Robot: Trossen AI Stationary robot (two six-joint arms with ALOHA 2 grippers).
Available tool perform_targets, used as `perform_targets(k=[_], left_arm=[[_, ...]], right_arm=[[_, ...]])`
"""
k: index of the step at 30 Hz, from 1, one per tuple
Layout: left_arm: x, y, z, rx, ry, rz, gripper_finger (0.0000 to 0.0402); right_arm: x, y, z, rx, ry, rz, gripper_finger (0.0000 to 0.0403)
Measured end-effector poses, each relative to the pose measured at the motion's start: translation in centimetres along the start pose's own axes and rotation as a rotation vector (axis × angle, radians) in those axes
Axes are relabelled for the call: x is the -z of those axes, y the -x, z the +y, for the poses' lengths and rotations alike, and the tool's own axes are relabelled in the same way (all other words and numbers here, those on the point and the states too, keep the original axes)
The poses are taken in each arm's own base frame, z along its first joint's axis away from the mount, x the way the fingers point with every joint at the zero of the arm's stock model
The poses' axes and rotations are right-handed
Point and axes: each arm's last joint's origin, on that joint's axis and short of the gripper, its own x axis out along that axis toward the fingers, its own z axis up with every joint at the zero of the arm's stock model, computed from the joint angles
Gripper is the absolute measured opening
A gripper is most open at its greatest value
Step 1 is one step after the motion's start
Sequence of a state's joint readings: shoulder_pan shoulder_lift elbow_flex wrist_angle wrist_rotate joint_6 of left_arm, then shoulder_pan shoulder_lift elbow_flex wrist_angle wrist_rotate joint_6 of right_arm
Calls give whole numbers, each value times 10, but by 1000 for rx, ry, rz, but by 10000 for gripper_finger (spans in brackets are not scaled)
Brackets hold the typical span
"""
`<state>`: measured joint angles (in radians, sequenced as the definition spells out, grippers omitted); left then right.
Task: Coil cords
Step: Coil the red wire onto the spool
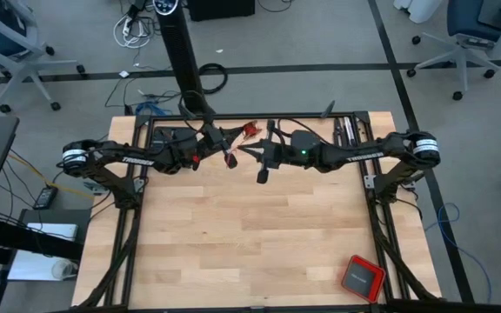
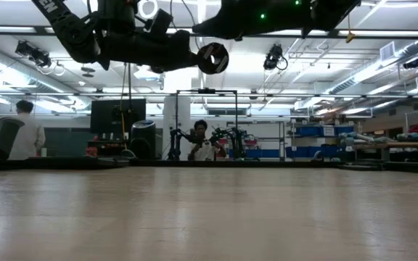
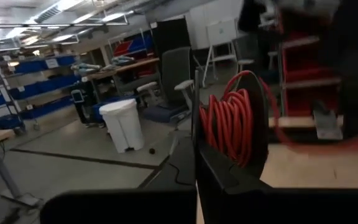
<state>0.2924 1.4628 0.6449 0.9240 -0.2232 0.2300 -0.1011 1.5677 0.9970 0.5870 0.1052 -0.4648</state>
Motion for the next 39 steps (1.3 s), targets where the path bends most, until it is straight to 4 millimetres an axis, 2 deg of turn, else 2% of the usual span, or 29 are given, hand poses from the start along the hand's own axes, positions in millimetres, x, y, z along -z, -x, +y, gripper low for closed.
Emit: perform_targets(k=[8,14,21,31,36,39], left_arm=[[-6,0,1,-10,145,-58,0],[-5,0,1,-9,146,-56,0],[-6,0,0,45,169,-70,0],[-8,0,-1,101,215,-94,0],[-8,0,-1,102,213,-92,0],[-5,0,-2,113,150,-63,0]], right_arm=[[9,-5,10,32,14,67,0],[14,-4,19,-83,15,105,0],[19,-3,18,-74,21,159,0],[37,0,17,-152,6,312,0],[36,1,14,-115,-6,321,5],[29,6,13,-70,0,338,19]])
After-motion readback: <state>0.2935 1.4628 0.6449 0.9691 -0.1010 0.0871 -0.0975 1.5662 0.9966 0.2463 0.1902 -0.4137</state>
